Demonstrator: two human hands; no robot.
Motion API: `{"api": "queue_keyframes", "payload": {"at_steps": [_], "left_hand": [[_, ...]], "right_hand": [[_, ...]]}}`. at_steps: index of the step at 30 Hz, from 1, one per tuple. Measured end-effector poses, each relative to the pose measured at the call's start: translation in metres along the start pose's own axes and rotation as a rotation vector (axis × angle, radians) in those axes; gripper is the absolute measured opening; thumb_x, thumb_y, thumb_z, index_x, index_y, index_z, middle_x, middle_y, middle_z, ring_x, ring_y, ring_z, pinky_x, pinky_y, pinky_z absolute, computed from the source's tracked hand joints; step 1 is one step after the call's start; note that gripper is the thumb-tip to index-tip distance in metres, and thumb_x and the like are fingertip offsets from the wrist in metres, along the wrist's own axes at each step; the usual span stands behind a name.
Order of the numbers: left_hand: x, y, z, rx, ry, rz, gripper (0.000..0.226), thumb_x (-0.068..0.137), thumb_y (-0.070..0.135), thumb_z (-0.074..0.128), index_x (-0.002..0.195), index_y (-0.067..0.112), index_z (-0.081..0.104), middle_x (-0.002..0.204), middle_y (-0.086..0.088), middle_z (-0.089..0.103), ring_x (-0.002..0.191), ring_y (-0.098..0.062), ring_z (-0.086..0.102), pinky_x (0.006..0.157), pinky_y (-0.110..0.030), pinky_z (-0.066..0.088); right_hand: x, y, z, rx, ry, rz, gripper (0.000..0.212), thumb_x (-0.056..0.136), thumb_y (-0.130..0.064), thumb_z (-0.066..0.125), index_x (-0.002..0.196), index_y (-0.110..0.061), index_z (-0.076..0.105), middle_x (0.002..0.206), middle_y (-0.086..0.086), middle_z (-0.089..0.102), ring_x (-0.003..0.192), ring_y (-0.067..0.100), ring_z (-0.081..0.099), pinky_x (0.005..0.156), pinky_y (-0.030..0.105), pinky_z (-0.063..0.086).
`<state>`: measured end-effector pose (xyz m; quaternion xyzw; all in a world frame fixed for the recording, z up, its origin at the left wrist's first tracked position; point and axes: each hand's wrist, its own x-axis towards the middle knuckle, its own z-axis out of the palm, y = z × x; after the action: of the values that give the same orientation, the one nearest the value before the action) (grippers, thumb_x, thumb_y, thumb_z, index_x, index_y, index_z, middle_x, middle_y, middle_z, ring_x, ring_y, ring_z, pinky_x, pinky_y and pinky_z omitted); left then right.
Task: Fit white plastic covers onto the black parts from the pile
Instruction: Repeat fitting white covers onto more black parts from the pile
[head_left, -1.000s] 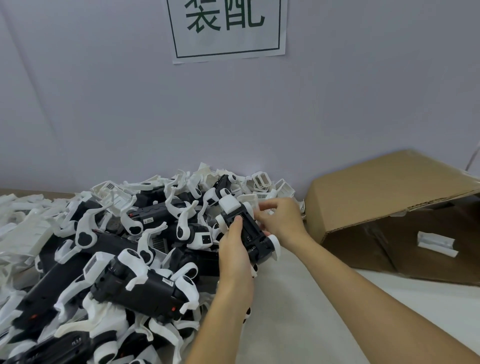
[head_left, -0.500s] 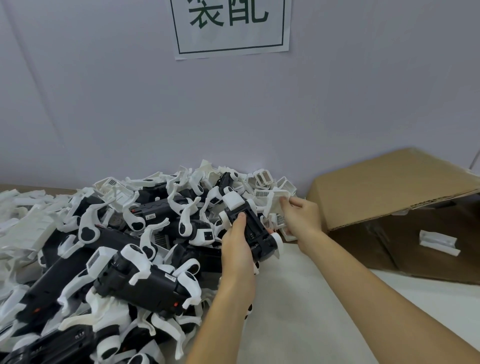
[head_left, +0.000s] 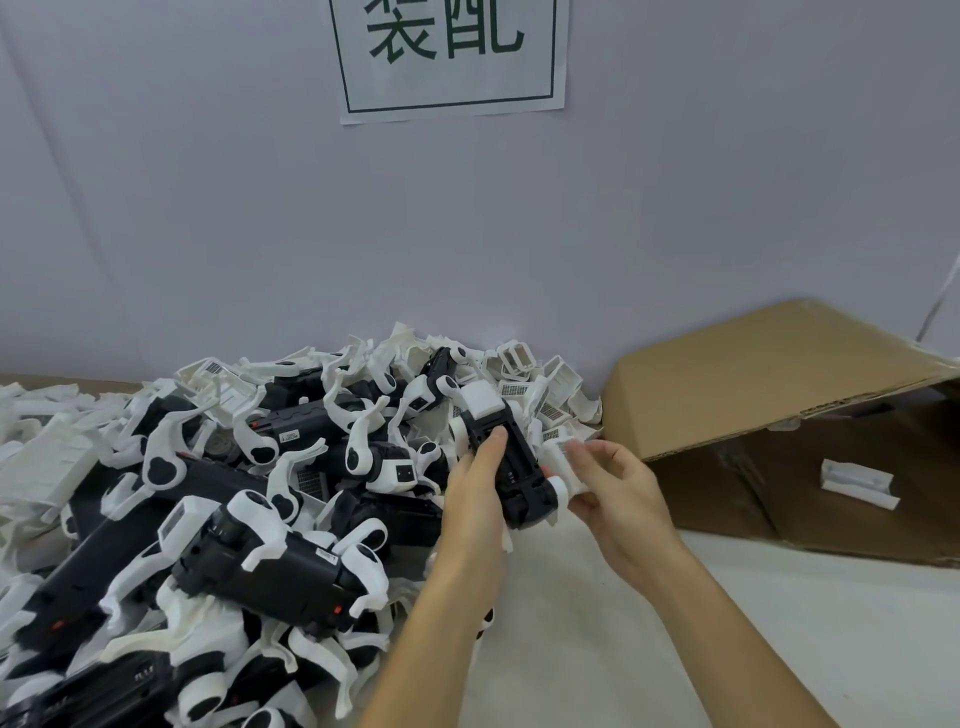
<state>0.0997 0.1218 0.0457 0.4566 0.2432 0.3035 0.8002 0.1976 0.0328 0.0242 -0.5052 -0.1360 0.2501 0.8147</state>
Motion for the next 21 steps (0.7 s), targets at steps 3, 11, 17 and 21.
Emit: {"api": "queue_keyframes", "payload": {"at_steps": [3, 11, 17, 21], "left_hand": [[-0.001, -0.001, 0.002, 0.024, -0.044, -0.007, 0.030, 0.098, 0.032, 0.057, 0.111, 0.007, 0.068, 0.085, -0.017, 0.074, 0.076, -0.029, 0.071, 0.070, -0.038, 0.058], [-0.003, -0.003, 0.004, 0.096, -0.029, 0.026, 0.028, 0.100, 0.031, 0.055, 0.115, 0.010, 0.068, 0.094, -0.014, 0.076, 0.079, -0.023, 0.074, 0.063, -0.031, 0.056], [-0.005, -0.002, 0.004, -0.003, -0.045, -0.067, 0.042, 0.103, 0.030, 0.041, 0.093, 0.007, 0.075, 0.083, -0.018, 0.072, 0.081, -0.035, 0.057, 0.064, -0.031, 0.049], [-0.002, -0.006, 0.003, 0.090, -0.013, -0.055, 0.033, 0.103, 0.030, 0.041, 0.106, 0.009, 0.067, 0.094, -0.013, 0.066, 0.087, -0.030, 0.050, 0.059, -0.028, 0.039]], "right_hand": [[0.003, -0.003, 0.001, -0.161, 0.069, -0.067, 0.033, 0.087, -0.005, 0.074, 0.109, -0.008, 0.050, 0.111, 0.017, 0.068, 0.084, 0.026, 0.076, 0.062, 0.027, 0.059], [0.006, -0.004, -0.002, -0.365, 0.002, -0.041, 0.044, 0.083, -0.026, 0.080, 0.118, -0.019, 0.054, 0.104, 0.002, 0.073, 0.082, 0.005, 0.073, 0.062, 0.016, 0.053], [0.001, -0.018, 0.004, -0.347, -0.010, -0.146, 0.015, 0.094, -0.030, 0.067, 0.105, -0.021, 0.071, 0.092, -0.004, 0.073, 0.080, 0.009, 0.066, 0.071, 0.027, 0.051], [-0.011, -0.032, 0.013, -0.467, -0.204, -0.282, 0.013, 0.095, -0.020, 0.066, 0.096, -0.020, 0.079, 0.089, -0.005, 0.077, 0.081, 0.011, 0.070, 0.071, 0.026, 0.056]]}}
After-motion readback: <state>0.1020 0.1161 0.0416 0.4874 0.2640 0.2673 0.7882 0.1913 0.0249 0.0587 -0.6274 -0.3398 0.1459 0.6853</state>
